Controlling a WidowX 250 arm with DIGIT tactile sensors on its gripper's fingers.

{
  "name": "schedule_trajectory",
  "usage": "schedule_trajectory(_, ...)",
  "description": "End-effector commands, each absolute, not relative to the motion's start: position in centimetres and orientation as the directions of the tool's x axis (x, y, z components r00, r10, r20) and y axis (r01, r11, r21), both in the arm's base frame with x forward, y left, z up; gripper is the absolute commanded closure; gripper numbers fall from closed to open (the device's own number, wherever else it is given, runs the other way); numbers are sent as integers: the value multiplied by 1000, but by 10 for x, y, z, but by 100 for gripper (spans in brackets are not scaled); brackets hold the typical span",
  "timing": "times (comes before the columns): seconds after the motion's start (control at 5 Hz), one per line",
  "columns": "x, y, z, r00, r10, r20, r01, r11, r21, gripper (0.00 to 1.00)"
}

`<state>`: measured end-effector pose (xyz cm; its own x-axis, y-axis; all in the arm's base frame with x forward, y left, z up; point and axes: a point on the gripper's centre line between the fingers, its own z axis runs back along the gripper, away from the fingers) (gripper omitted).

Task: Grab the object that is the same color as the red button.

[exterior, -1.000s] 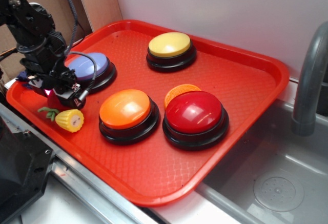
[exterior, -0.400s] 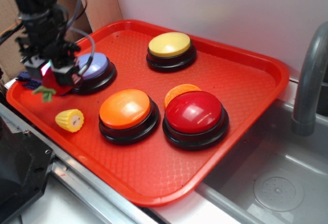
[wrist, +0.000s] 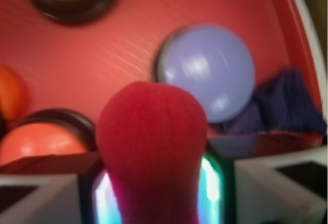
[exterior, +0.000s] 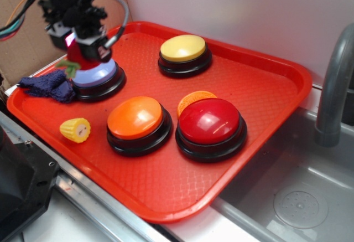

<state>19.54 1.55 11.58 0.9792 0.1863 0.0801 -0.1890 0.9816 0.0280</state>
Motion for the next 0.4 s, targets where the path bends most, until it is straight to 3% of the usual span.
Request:
schedule_trajectory(0.0,215,-30,166,977,8,215,-17,999,39,100)
schedule_trajectory(0.2,215,-30,160,976,-20,218,2,997,80,100)
